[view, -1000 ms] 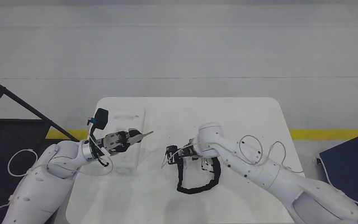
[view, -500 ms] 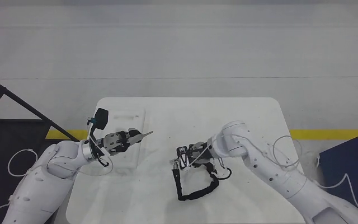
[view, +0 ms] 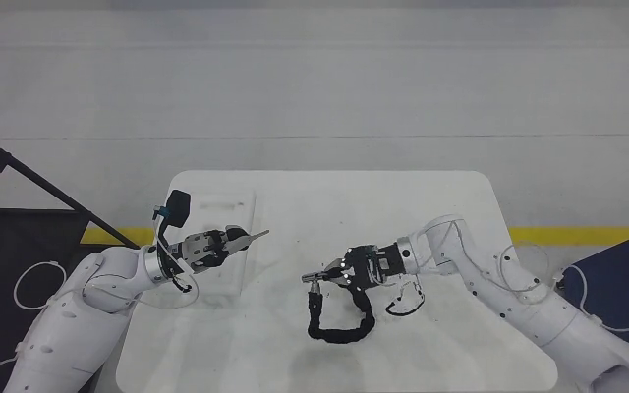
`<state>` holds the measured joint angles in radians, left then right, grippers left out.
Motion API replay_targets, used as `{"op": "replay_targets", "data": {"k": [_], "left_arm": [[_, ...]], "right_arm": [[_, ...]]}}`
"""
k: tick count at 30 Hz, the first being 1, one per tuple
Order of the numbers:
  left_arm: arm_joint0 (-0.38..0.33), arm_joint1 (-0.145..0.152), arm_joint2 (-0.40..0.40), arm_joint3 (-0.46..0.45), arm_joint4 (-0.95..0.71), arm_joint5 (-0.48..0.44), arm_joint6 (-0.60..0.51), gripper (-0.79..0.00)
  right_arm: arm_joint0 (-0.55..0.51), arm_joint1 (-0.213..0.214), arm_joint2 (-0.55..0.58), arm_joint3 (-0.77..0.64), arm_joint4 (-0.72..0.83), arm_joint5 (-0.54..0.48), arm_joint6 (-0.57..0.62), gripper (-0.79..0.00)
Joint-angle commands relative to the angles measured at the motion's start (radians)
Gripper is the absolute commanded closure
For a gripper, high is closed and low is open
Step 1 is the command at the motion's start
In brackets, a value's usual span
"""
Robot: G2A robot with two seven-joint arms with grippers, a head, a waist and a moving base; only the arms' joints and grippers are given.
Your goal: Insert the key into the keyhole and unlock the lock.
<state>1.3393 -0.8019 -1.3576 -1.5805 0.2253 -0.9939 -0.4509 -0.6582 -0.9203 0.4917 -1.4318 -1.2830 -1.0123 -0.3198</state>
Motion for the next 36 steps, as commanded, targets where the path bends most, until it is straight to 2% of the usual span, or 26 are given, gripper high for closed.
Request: {"op": "replay_targets", "data": {"k": [1,6,11,15,20,36], "left_arm": [[0.0,0.0,0.0,0.0,0.0,0.0,0.0,0.0],[0.0,0.0,0.0,0.0,0.0,0.0,0.0,0.0],[0.0,0.0,0.0,0.0,0.0,0.0,0.0,0.0],[0.0,0.0,0.0,0.0,0.0,0.0,0.0,0.0],[0.0,0.0,0.0,0.0,0.0,0.0,0.0,0.0],[0.0,0.0,0.0,0.0,0.0,0.0,0.0,0.0]], "right_arm": [[0.009,0.013,-0.013,0.021,-0.041,0.0,-0.125,0.0],[0.009,0.046,-0.002,0.075,-0.186,0.0,-0.476,0.0],[-0.017,0.068,-0.006,0.082,-0.205,0.116,-0.605,0.0],[-0.012,0.076,-0.037,0.076,-0.177,0.172,-0.66,0.0],[0.002,0.066,-0.1,0.086,-0.12,0.226,-0.714,0.0],[0.008,0.058,-0.125,0.1,-0.099,0.224,-0.712,0.0]]}}
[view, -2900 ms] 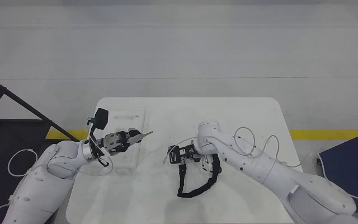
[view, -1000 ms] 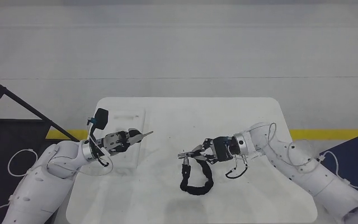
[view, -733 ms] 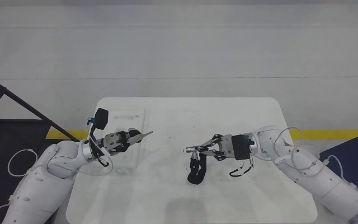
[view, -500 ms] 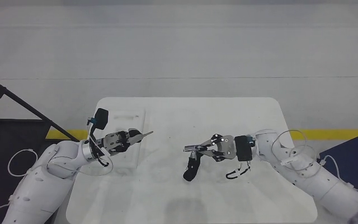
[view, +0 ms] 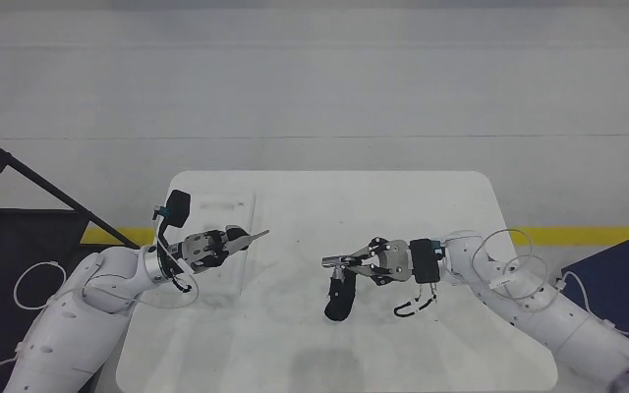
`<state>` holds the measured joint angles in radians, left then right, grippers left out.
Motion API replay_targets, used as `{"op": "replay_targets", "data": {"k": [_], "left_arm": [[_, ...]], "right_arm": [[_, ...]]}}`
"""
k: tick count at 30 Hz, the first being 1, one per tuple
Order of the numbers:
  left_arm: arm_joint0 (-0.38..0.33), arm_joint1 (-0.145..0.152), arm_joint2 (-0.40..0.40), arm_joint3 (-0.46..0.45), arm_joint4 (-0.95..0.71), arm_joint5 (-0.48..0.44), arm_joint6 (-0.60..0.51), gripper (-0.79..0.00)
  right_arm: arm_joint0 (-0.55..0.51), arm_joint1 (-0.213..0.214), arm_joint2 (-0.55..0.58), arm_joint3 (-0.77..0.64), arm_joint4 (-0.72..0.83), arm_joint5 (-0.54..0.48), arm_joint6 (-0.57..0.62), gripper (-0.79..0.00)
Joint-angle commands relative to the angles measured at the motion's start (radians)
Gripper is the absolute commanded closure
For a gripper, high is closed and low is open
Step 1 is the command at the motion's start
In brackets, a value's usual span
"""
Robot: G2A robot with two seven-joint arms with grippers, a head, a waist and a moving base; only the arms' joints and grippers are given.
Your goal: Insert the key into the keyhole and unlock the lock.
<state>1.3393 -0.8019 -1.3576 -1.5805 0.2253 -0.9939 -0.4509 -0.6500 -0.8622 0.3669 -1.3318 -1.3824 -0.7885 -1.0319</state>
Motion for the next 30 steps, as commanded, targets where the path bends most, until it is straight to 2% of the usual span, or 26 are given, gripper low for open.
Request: {"op": "replay_targets", "data": {"k": [1,4,6,9,16,20,30], "left_arm": [[0.0,0.0,0.0,0.0,0.0,0.0,0.0,0.0],[0.0,0.0,0.0,0.0,0.0,0.0,0.0,0.0],[0.0,0.0,0.0,0.0,0.0,0.0,0.0,0.0],[0.0,0.0,0.0,0.0,0.0,0.0,0.0,0.0],[0.0,0.0,0.0,0.0,0.0,0.0,0.0,0.0],[0.0,0.0,0.0,0.0,0.0,0.0,0.0,0.0],[0.0,0.0,0.0,0.0,0.0,0.0,0.0,0.0]], "right_arm": [[0.0,0.0,0.0,0.0,0.0,0.0,0.0,0.0],[-0.003,0.0,0.0,-0.004,0.003,0.001,0.002,0.0],[-0.029,-0.008,-0.003,-0.058,0.081,-0.006,0.007,0.0],[-0.023,-0.019,-0.013,-0.073,0.125,-0.064,0.064,0.0],[-0.012,-0.064,-0.033,-0.105,0.362,-0.198,0.198,0.0],[-0.017,-0.089,-0.024,-0.089,0.449,-0.224,0.224,0.0],[-0.008,-0.136,-0.072,0.056,0.494,-0.224,0.224,0.0]]}}
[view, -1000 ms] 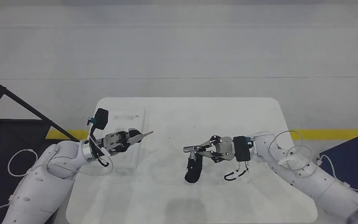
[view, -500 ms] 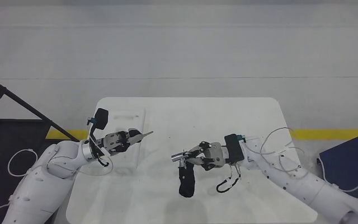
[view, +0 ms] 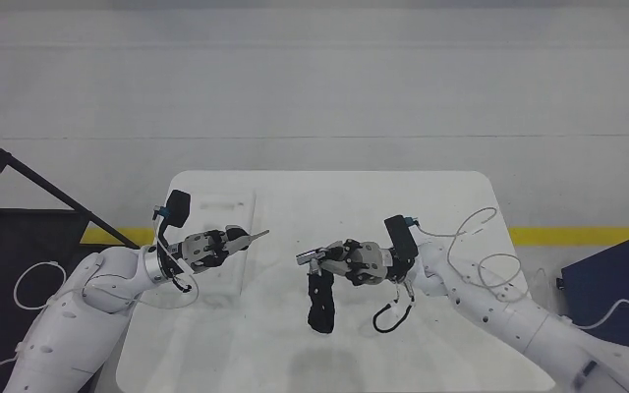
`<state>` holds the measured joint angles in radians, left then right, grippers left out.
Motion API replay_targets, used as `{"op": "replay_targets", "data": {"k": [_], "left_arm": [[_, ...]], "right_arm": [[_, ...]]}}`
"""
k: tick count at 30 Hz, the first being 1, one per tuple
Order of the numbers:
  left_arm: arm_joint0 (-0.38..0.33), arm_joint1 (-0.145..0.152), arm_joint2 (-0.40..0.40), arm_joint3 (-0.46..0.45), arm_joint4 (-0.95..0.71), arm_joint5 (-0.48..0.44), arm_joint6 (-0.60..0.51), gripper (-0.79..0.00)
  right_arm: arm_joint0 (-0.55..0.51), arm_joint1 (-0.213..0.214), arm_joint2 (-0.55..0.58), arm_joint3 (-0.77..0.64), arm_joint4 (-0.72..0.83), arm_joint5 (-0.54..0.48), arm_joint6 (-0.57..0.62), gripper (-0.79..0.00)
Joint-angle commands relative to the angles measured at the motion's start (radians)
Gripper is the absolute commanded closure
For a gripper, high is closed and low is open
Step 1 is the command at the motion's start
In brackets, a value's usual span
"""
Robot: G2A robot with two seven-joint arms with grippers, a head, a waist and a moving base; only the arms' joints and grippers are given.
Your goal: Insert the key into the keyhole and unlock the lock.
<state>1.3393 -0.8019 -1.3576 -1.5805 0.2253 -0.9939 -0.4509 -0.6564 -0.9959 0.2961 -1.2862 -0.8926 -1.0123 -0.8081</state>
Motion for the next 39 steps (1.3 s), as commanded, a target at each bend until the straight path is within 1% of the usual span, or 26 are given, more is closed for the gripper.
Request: {"op": "replay_targets", "data": {"k": [1,4,9,13,16,19,23,31,39], "left_arm": [[0.0,0.0,0.0,0.0,0.0,0.0,0.0,0.0],[0.0,0.0,0.0,0.0,0.0,0.0,0.0,0.0],[0.0,0.0,0.0,0.0,0.0,0.0,0.0,0.0],[0.0,0.0,0.0,-0.003,0.002,0.004,0.001,0.0],[-0.003,-0.001,0.004,-0.054,0.056,0.027,-0.016,0.0],[-0.004,-0.002,0.006,-0.097,0.074,0.013,-0.017,0.0],[-0.009,0.0,0.005,-0.129,0.079,-0.011,-0.033,0.0],[-0.012,0.008,0.015,-0.171,0.026,-0.018,-0.068,0.0],[-0.035,0.021,0.033,-0.17,-0.055,-0.018,-0.107,0.0]], "right_arm": [[-0.004,-0.005,-0.003,0.019,0.013,0.0,0.0,0.0],[-0.014,-0.009,0.001,0.036,0.026,0.0,0.0,0.0],[-0.049,-0.005,0.034,0.025,0.082,0.0,0.0,0.0],[-0.049,-0.005,0.034,0.025,0.082,0.0,0.0,0.0],[-0.049,-0.005,0.034,0.025,0.082,0.0,0.0,0.0],[-0.049,-0.005,0.034,0.025,0.082,0.0,0.0,0.0],[-0.049,-0.005,0.034,0.025,0.082,0.0,0.0,0.0],[-0.049,-0.005,0.034,0.025,0.082,0.0,0.0,0.0],[-0.049,-0.005,0.034,0.025,0.082,0.0,0.0,0.0]]}}
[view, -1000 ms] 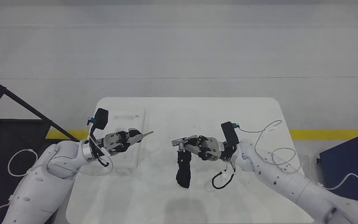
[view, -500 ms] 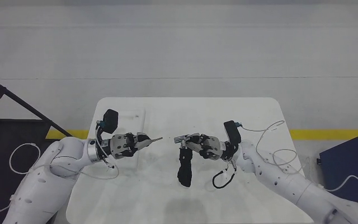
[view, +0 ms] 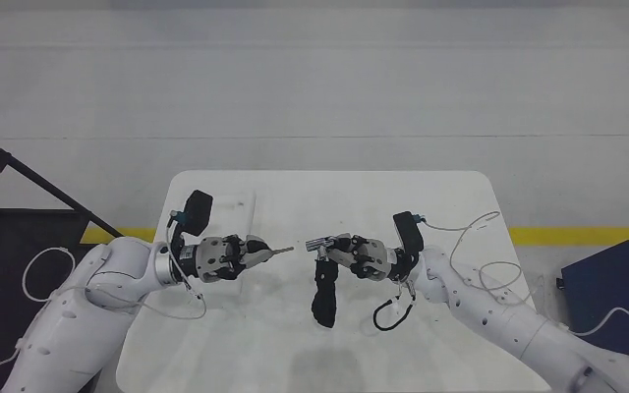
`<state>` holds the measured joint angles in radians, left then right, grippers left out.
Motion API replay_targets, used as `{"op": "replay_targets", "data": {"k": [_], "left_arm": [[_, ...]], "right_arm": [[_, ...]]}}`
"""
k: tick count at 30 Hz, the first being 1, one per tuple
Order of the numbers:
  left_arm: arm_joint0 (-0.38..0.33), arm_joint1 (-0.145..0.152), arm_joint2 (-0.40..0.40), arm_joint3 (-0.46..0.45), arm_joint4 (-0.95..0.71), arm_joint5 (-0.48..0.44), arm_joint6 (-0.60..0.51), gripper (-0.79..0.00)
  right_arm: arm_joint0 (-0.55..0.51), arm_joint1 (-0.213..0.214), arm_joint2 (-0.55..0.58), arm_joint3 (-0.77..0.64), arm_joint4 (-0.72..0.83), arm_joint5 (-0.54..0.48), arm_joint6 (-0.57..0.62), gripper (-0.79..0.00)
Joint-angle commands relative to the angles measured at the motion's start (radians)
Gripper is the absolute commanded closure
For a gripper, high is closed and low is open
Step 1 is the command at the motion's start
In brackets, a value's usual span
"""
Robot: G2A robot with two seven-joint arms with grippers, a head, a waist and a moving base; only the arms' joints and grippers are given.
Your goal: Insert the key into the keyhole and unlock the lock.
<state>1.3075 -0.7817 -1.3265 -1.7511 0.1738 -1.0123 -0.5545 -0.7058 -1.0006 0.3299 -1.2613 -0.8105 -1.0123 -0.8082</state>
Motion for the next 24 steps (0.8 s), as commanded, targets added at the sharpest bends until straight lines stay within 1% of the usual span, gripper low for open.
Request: {"op": "replay_targets", "data": {"k": [1,12,24], "left_arm": [[-0.008,0.002,0.003,0.0,-0.004,0.0,-0.008,0.0],[-0.047,0.009,0.038,-0.002,-0.005,0.0,-0.041,0.0],[-0.105,0.007,0.091,0.013,-0.005,0.0,-0.048,0.0]], "right_arm": [[0.0,0.0,0.0,0.0,0.0,0.0,0.0,0.0],[0.0,0.0,0.0,0.0,0.0,0.0,0.0,0.0],[0.0,0.0,0.0,0.0,0.0,0.0,0.0,0.0]]}}
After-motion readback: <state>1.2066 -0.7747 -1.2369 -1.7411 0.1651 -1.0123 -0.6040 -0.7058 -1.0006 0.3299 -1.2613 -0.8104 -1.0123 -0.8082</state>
